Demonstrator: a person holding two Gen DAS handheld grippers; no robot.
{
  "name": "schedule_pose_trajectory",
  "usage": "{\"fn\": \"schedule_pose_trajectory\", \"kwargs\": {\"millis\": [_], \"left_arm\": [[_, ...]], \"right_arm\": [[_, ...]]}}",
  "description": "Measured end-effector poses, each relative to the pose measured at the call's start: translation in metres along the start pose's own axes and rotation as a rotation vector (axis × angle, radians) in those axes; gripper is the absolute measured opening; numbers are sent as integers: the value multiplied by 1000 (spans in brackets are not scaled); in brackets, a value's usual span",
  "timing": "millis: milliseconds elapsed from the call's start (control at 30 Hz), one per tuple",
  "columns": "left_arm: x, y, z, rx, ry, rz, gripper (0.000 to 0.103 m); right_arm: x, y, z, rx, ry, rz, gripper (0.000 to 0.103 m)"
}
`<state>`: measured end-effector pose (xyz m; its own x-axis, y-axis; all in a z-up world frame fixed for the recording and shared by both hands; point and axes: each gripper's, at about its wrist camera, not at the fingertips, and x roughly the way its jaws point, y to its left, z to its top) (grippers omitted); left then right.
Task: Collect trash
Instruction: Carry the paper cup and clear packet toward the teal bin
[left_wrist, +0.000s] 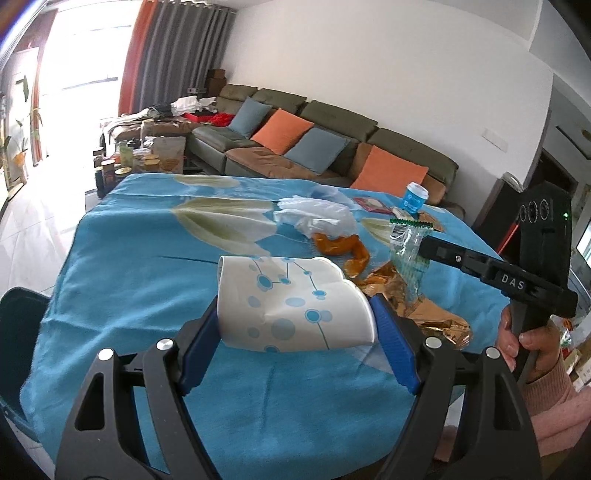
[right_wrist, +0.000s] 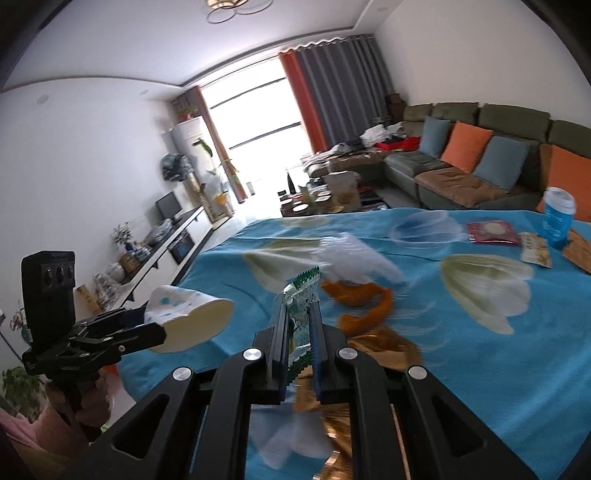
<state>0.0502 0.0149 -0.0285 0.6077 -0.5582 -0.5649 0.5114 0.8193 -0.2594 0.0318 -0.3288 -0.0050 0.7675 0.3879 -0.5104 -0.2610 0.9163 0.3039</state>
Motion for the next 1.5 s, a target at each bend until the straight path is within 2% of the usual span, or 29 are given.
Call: {"fn": "schedule_pose_trajectory", "kwargs": {"millis": [833, 1500], "left_arm": [[-60, 79, -21, -117, -55, 203, 78], [-112, 150, -39, -215, -91, 385, 78]], "right_arm": [[75, 105, 9, -120, 101, 238, 9], [138, 159, 18, -164, 185, 355, 9]]}}
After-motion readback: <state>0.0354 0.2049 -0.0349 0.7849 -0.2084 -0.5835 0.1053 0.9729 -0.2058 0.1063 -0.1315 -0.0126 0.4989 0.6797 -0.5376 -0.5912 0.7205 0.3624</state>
